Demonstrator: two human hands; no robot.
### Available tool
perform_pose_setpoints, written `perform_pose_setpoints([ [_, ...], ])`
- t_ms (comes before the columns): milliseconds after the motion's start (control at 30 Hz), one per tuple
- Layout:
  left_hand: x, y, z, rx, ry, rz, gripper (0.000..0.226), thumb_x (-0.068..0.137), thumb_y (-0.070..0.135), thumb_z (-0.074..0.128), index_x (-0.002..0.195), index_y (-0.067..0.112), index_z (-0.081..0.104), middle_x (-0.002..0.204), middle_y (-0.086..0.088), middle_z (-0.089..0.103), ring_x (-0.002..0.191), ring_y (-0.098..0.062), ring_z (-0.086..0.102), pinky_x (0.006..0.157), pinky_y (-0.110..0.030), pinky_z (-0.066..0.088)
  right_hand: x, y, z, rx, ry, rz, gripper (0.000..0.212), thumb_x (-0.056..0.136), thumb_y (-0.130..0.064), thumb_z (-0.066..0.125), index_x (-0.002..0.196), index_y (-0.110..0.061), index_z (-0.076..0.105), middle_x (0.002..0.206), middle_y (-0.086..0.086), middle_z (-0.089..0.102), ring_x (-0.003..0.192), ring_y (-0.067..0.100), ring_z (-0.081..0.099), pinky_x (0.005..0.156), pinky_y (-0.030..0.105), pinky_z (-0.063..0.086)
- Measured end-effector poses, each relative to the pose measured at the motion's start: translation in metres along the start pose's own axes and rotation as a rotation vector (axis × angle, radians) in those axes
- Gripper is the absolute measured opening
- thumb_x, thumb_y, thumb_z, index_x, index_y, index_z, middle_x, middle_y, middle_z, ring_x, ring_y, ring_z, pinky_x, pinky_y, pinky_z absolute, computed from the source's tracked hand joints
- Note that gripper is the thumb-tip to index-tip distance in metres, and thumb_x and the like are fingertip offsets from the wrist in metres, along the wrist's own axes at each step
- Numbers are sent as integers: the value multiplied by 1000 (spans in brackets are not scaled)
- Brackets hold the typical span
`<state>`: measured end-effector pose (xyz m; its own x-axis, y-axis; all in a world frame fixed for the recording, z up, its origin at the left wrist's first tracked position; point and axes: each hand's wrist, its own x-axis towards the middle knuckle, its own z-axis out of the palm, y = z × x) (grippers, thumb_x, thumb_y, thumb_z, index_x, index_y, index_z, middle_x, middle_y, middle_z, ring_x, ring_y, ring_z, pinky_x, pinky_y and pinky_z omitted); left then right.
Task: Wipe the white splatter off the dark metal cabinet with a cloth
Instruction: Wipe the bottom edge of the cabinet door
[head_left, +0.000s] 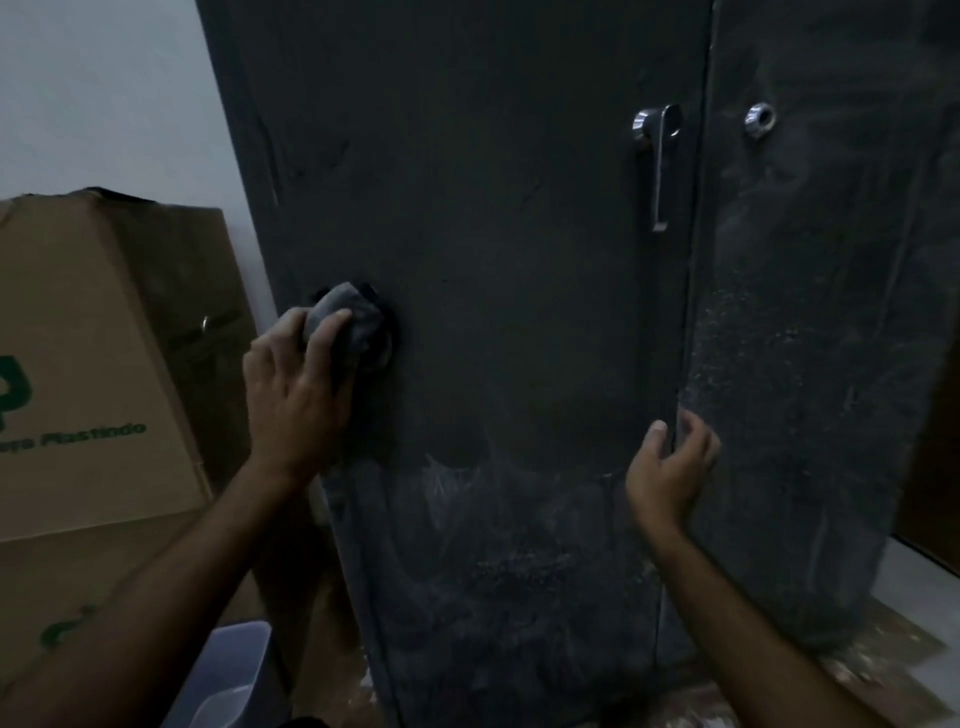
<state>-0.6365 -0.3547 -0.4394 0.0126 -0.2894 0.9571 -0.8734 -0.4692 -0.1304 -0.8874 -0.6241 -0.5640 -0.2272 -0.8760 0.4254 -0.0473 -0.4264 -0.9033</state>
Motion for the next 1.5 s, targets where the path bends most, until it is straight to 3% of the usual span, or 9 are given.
perform_pose_setpoints([
  [133,-17,-11,26,127,-32,302,55,105,47,45,149,13,45,136,-21,43,108,-39,46,89,-50,36,-6,23,-2,-52,-107,-108,54,104,-32,43,150,-3,43,160,14,33,142,28,37,111,37,35],
  [300,-71,-44,30,167,-242,814,73,97,30,45,165,14,21,139,-21,56,108,-38,52,90,-49,39,-9,43,3,-126,-216,-151,64,101,-42,39,155,-8,36,167,6,20,150,28,30,117,51,37],
  [567,14,-13,28,90,75,143,49,106,38,48,150,17,43,139,-19,40,114,-39,44,91,-49,35,-10,54,8,-239,-244,-205,68,103,-36,35,160,-1,24,172,8,7,157,25,12,124,31,11],
  [767,-79,-24,43,98,-236,849,82,95,33,45,167,14,11,139,-18,48,109,-35,49,89,-46,37,-3,66,4,-302,-376,-207,78,100,-45,33,164,-9,8,172,-1,-14,159,21,-4,125,31,1],
  [833,-68,-25,40,101,-235,859,87,92,31,46,167,15,7,141,-18,49,110,-35,49,91,-46,38,2,67,4,-298,-422,-190,81,97,-44,34,164,-8,7,171,1,-16,159,23,-6,128,36,2],
  [933,-14,-13,28,7,-176,546,77,93,39,60,161,19,30,141,-20,45,113,-38,44,92,-52,41,4,69,4,-317,-448,-167,83,95,-42,35,164,-5,7,171,6,-15,159,28,-8,127,38,0],
  [1100,67,2,24,49,54,123,51,110,49,38,147,16,48,138,-17,38,112,-37,40,91,-46,34,1,62,5,-340,-433,-141,78,101,-40,38,163,-4,7,171,8,-14,159,28,-7,126,36,-1],
  [1333,-45,-25,31,82,-261,860,65,102,25,43,164,15,24,141,-18,50,109,-36,60,89,-48,45,-6,51,5,-370,-400,-137,80,103,-50,32,163,-4,6,172,8,-14,159,26,-5,123,33,-3],
  [1500,63,-42,3,126,100,232,47,104,35,56,147,19,48,137,-25,49,116,-40,47,96,-53,43,-11,45,17,-369,-312,-102,86,100,-58,26,163,-3,8,173,7,-11,159,26,-2,129,45,4],
])
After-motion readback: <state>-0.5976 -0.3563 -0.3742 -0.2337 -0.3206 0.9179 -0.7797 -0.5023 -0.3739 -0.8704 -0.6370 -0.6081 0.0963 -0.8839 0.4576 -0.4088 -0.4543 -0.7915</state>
